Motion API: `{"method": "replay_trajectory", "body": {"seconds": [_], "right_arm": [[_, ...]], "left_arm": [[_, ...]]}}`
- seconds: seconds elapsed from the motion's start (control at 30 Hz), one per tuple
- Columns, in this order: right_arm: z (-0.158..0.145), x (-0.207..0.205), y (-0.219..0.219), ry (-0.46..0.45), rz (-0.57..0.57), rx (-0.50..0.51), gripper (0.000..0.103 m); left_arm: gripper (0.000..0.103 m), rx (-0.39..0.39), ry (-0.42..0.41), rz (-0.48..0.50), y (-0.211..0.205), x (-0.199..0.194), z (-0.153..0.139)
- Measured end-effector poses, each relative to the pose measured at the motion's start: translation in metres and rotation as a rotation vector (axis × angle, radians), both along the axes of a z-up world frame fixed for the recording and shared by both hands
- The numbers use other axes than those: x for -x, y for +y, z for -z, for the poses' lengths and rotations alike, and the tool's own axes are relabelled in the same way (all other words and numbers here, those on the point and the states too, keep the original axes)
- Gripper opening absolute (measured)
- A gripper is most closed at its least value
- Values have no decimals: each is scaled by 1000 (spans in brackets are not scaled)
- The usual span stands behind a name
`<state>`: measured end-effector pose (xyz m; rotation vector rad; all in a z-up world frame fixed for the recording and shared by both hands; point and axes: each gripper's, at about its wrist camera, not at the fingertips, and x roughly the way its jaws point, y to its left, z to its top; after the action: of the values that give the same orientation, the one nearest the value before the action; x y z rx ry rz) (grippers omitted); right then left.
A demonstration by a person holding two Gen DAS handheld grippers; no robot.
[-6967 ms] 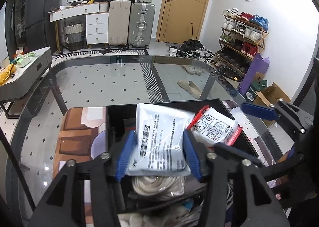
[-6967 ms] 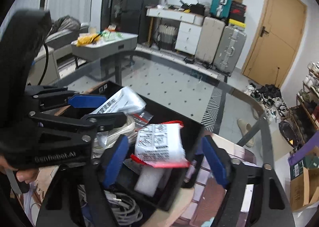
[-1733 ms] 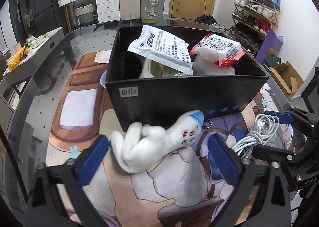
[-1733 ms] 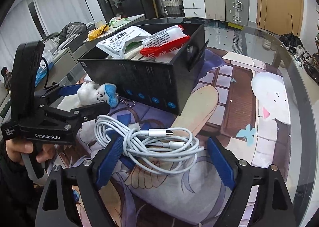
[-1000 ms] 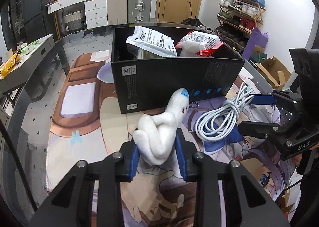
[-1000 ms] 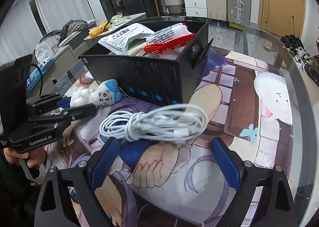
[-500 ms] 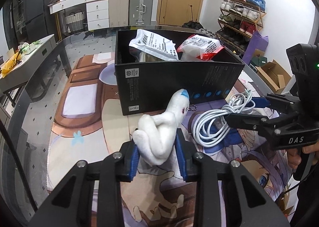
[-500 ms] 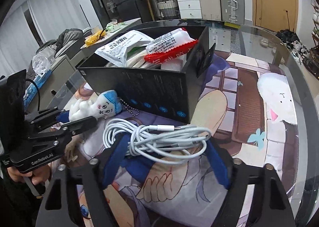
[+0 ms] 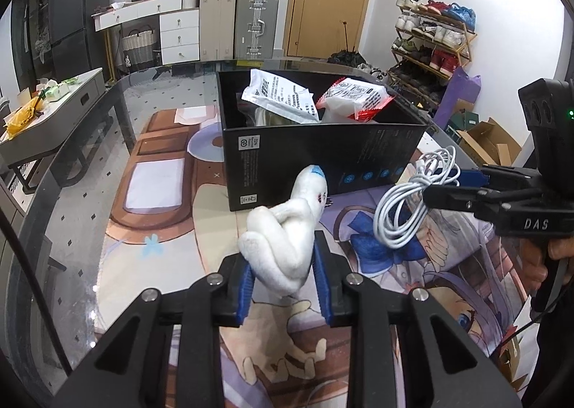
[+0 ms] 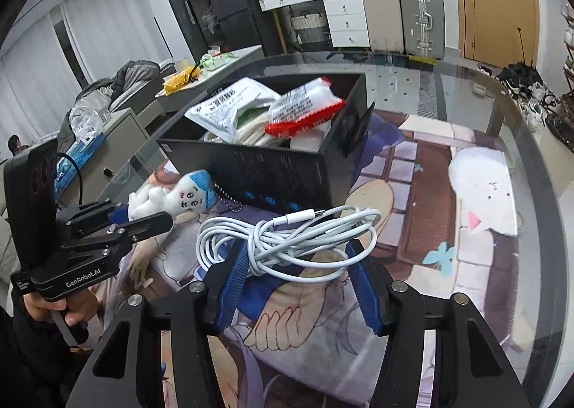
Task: Organize soft objects
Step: 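Carry the plush toy with the left tool while the right tool carries the cable over the box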
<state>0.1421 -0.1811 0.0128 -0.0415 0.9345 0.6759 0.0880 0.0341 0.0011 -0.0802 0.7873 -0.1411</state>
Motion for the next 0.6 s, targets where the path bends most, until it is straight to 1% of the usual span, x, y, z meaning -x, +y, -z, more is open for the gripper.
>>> {"method": "replay_trajectory", "body": {"seconds": [0.3,0.47,0.6], "right_arm": [[-23,10,-9,-55,4,-29,56],[-38,17,-12,-90,8,-52,56],[-49,18,-15,-121,35,-64,56]], "left_arm": [[25,-7,-36,12,-2,15,-8],[25,6,-71,12,-1,23,-21],[25,25,-110,4,4,26,-35]]}}
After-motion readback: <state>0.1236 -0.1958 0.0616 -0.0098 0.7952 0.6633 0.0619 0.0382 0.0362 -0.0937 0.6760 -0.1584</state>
